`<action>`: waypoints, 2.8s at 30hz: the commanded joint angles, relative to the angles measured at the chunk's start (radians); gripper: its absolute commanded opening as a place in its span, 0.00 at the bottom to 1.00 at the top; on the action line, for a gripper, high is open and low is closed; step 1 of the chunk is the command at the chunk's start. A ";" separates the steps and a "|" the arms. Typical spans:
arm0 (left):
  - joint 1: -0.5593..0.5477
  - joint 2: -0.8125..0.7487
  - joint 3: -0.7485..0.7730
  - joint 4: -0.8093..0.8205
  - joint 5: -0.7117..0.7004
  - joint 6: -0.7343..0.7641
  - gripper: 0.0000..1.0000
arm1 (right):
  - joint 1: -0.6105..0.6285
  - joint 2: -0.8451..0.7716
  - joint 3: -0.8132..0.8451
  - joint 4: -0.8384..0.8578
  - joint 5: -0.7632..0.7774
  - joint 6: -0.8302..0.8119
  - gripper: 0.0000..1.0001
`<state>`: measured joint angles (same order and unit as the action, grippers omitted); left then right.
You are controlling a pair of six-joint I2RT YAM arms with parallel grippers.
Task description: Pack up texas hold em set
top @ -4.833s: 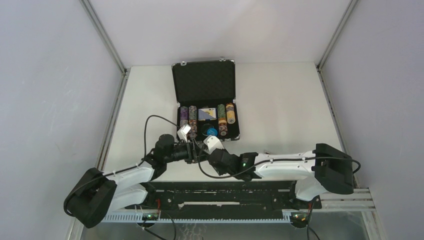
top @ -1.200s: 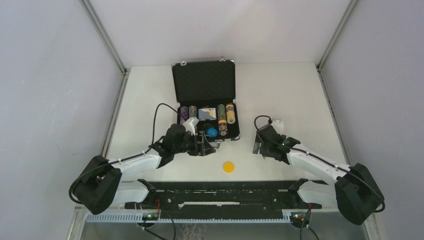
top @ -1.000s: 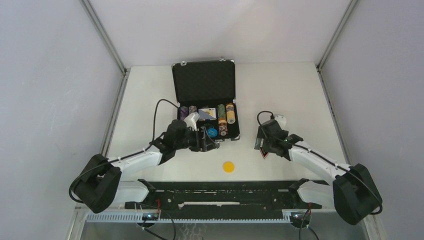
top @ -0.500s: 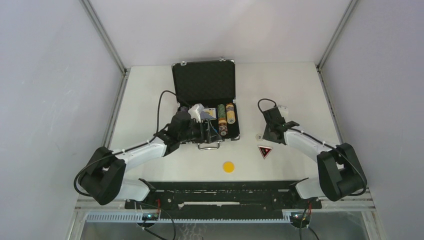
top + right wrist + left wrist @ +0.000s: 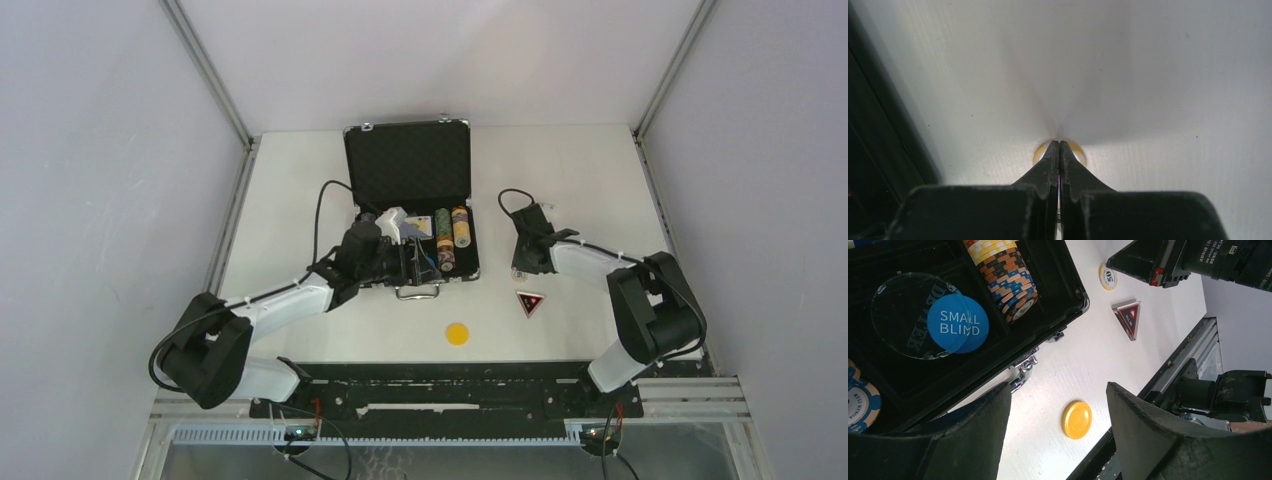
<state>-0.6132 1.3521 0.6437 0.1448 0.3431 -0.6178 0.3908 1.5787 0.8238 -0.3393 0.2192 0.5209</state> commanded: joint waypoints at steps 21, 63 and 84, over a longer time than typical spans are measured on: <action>0.012 -0.038 0.013 0.010 0.014 0.027 0.75 | 0.366 -0.128 -0.071 -0.105 0.055 0.185 0.00; 0.013 -0.040 0.002 0.004 0.001 0.033 0.75 | 0.317 -0.055 -0.112 -0.014 0.055 0.163 0.00; 0.012 -0.040 -0.006 0.013 0.023 0.015 0.74 | 0.675 -0.176 -0.193 -0.133 0.103 0.432 0.00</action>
<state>-0.6056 1.3380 0.6437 0.1287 0.3466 -0.6025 1.0019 1.4014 0.6548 -0.4000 0.3431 0.8623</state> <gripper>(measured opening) 0.745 0.003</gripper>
